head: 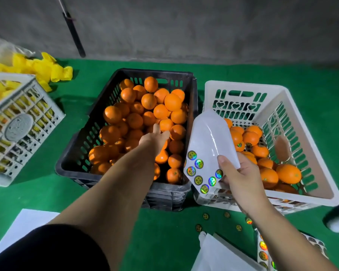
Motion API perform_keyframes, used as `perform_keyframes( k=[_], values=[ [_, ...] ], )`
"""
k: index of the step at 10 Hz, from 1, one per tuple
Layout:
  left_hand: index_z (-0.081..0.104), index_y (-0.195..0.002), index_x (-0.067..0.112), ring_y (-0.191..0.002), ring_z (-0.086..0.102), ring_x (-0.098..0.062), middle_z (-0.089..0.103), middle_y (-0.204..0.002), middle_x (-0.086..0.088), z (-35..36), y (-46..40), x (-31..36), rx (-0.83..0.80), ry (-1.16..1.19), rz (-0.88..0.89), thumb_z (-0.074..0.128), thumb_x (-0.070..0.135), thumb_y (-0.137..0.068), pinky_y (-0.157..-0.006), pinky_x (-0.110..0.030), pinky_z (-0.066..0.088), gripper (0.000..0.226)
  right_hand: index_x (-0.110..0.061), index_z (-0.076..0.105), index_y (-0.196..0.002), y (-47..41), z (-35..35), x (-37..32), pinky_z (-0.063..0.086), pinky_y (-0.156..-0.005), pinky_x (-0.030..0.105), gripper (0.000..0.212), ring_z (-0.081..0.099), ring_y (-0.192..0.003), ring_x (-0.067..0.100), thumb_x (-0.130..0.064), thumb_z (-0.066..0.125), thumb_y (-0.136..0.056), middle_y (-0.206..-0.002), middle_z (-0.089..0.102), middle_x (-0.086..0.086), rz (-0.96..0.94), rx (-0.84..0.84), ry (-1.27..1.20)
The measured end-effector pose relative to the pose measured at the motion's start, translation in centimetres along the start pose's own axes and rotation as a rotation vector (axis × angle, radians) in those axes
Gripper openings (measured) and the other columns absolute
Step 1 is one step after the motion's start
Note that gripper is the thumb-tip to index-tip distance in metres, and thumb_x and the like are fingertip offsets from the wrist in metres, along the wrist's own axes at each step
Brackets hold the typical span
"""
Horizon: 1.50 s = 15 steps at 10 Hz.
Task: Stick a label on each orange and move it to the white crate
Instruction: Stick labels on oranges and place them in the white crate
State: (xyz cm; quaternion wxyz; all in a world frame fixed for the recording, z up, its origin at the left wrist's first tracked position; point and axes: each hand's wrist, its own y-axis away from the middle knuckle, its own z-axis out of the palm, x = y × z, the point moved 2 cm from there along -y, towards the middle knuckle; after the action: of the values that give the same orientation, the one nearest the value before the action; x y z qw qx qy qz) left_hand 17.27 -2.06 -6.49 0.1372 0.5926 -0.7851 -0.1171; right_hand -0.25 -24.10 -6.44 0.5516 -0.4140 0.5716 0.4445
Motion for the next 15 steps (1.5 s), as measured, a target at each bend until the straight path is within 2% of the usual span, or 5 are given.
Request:
perform_keyframes(
  k=[3, 6, 10, 13, 15],
  values=[
    [0.069, -0.121, 0.021, -0.114, 0.073, -0.022, 0.078, -0.114, -0.002, -3.1, 9.9, 0.5, 0.438, 1.393, 0.098, 0.082, 0.057, -0.085, -0.095, -0.038, 0.063, 0.052, -0.040, 0.074, -0.118, 0.3, 0.2, -0.7, 0.064, -0.075, 0.043, 0.020, 0.078, -0.101, 0.029, -0.029, 0.064, -0.104, -0.115, 0.079, 0.003, 0.024, -0.002, -0.100],
    [0.057, -0.148, 0.022, -0.153, 0.040, -0.019, 0.050, -0.161, 0.001, 2.7, 24.0, 6.8, 0.069, 2.179, 0.385, 0.087, 0.067, -0.071, -0.123, -0.030, 0.033, 0.095, -0.019, 0.066, -0.137, 4.3, -0.1, -2.3, 0.062, -0.090, 0.038, 0.038, 0.069, -0.123, 0.028, -0.021, 0.063, -0.100, -0.136, 0.070, 0.010, 0.112, -0.051, -0.541],
    [0.031, -0.162, 0.005, -0.155, 0.037, -0.036, 0.040, -0.166, -0.015, 1.9, 25.9, 9.2, -0.016, 2.096, 0.531, 0.085, 0.052, -0.081, -0.127, -0.055, 0.029, 0.108, -0.030, 0.076, -0.120, 10.6, -2.8, -5.4, 0.052, -0.050, 0.028, 0.035, 0.063, -0.066, 0.023, -0.041, 0.071, -0.087, -0.098, 0.079, 0.009, -0.045, 0.060, -0.134],
    [0.051, -0.132, 0.015, -0.120, 0.064, -0.049, 0.067, -0.131, -0.024, 3.8, 25.6, 9.2, 0.219, 2.006, 0.300, 0.084, 0.018, -0.069, -0.099, -0.049, 0.057, 0.072, -0.030, 0.041, -0.147, 11.9, -2.9, -3.9, 0.050, -0.087, 0.016, 0.076, 0.060, -0.112, 0.017, -0.014, 0.085, -0.086, -0.135, 0.059, 0.004, -0.011, 0.283, 0.193],
    [0.052, -0.136, 0.038, -0.101, 0.073, -0.019, 0.067, -0.124, 0.010, 3.6, 26.6, 9.0, 0.312, 1.758, 0.418, 0.087, 0.019, -0.071, -0.081, -0.031, 0.060, 0.076, -0.025, 0.061, -0.137, 13.7, -1.6, -8.2, 0.023, -0.113, 0.029, 0.044, 0.043, -0.130, 0.033, -0.026, 0.071, -0.094, -0.139, 0.045, 0.010, -0.750, 0.300, 0.767]
  ],
)
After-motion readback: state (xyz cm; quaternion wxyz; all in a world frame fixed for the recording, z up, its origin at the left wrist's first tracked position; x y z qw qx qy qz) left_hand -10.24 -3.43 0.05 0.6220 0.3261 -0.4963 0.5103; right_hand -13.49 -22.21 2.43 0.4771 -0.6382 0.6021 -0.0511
